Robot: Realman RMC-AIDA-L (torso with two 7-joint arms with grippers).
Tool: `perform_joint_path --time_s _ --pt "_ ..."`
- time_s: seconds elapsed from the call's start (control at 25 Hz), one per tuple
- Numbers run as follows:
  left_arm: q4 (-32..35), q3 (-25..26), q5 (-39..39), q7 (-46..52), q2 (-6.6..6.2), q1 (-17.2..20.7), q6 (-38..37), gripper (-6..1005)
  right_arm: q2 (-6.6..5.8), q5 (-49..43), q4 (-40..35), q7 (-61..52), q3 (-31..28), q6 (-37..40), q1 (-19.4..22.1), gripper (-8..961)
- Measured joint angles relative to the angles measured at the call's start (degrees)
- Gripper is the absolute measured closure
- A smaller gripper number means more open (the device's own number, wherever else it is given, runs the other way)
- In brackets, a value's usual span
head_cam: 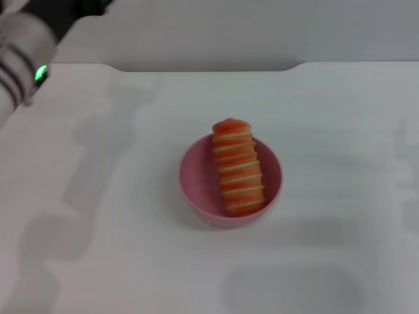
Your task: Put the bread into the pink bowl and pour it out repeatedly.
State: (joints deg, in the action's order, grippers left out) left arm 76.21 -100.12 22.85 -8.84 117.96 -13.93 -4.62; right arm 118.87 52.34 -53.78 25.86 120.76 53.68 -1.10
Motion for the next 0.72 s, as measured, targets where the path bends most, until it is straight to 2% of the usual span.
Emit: perform_joint_path --time_s 0.12,0.16,0.24,0.28,0.36,0.52,0.72 --pt "-6.66 0.75 -0.01 -0.16 -0.01 1.38 -8.86 193 -0.01 0.23 0.20 -0.24 -1.70 -2.37 0.19 351" --pt "-10.80 0.90 0.00 0.04 -0.01 1.51 -12.77 192 -0.03 0.24 0.30 -0.24 -2.25 -3.37 0.21 351" --pt "-10.80 0.90 0.00 0.04 -0.01 1.51 -12.77 190 -0.06 0.26 0.45 -0.31 -2.84 -4.78 0.22 351" --pt "-18.97 0.04 0.19 0.39 0.00 1.23 -21.63 189 -0.06 0.26 0.50 -0.40 -3.02 -5.26 0.26 351" --pt "-27.83 -3.03 0.35 1.13 0.29 0.59 -32.92 187 -0.01 0.28 0.52 -0.93 -3.08 -5.41 0.56 350" --pt "-34.78 -4.97 0.55 3.89 0.57 -0.51 -38.32 186 0.21 0.34 2.36 -4.19 -3.06 -4.00 0.48 350" --pt "-38.79 -5.20 0.57 6.00 0.57 -1.29 -38.47 186 0.13 0.31 5.65 -6.18 -2.71 -1.61 -0.29 349"
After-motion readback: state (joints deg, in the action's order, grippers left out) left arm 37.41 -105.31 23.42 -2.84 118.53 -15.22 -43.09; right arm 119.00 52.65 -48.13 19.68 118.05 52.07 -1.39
